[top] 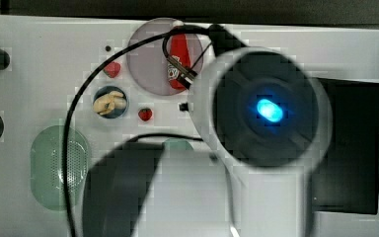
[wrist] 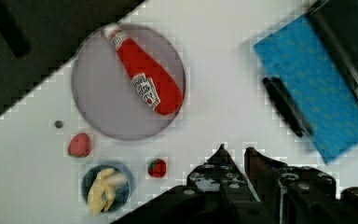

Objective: Flap open oven.

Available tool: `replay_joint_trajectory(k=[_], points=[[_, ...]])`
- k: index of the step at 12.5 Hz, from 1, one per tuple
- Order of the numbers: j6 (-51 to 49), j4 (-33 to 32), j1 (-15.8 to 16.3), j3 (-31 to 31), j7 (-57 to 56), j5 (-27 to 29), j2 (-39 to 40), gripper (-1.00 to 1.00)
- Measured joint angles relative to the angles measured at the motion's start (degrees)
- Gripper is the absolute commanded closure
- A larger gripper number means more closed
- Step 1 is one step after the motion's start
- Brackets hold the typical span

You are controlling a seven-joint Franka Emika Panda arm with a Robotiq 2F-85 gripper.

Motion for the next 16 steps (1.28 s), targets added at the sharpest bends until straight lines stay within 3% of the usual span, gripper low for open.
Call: replay_joint_trajectory(k=[2,5,10,16], points=[[-7.6,5.0,-0.5,-0.5,1.2,-0.3,-2.0,0.65],[-11.1,7.1,-1.2,-0.8,8.9,-0.6,-1.2,0.65],[-10.8,5.7,-1.3,-0.1,15.4,-1.3,5.2,0.65],[-10.7,4.5,0.0,1.3,16.4,-1.1,5.8,0.65]])
